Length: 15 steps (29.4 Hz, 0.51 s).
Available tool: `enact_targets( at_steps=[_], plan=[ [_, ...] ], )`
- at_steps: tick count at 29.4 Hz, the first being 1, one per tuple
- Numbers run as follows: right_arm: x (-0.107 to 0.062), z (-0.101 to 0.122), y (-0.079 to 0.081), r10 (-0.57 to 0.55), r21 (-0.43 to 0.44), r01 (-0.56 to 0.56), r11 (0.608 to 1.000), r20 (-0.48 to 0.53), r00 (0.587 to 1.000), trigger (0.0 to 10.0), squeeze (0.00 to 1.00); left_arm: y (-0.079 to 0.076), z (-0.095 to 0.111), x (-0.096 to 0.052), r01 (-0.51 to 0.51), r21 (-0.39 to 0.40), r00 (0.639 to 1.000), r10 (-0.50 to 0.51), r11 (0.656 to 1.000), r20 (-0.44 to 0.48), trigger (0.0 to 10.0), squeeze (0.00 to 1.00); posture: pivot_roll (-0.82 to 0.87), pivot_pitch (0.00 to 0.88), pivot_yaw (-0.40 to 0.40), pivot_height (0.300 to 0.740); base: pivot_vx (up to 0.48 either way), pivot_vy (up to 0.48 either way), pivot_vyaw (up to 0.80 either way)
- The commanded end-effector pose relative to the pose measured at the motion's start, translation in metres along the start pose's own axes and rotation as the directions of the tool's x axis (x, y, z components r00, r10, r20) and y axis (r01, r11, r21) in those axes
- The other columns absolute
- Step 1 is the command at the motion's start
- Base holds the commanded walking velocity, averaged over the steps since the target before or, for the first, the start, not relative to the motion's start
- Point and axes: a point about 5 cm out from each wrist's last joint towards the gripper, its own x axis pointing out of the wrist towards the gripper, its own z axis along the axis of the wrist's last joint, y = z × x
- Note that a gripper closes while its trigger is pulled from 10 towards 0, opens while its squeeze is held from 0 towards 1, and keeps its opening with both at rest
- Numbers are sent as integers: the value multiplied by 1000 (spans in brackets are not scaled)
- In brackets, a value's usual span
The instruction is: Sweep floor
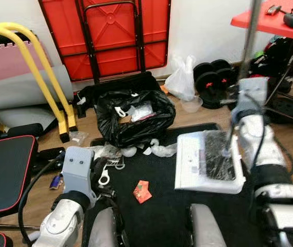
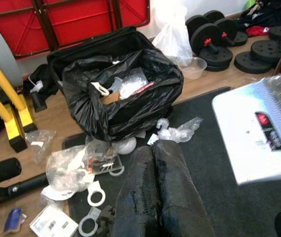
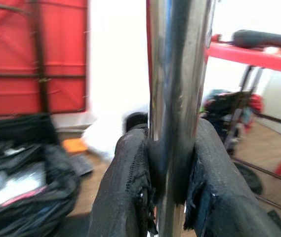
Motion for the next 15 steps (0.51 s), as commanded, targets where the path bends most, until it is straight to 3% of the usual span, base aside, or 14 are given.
enact_targets(
  at_steps=[1,4,6,15],
  plan=[
    [6,19,-8,-36,7,35,999,102,994,10000,0,0,-3,-3,35,8,999,-35,999,-29,10000,0,-11,132,50,516,0,0,0],
    [7,16,-12,-48,-8,49,999,95,994,10000,0,1,-2,-4,36,9,999,-35,999,-31,10000,0,-5,141,52,511,0,0,0],
    [4,0,-15,-59,-44,62,997,58,997,10000,0,2,-1,-6,36,13,999,-35,999,-34,10000,0,12,162,62,501,0,0,0],
    [-9,-42,-9,-59,-75,53,996,-79,995,10000,0,4,-1,-12,41,18,998,-40,999,-52,10000,0,36,173,81,476,0,0,0]
  ],
)
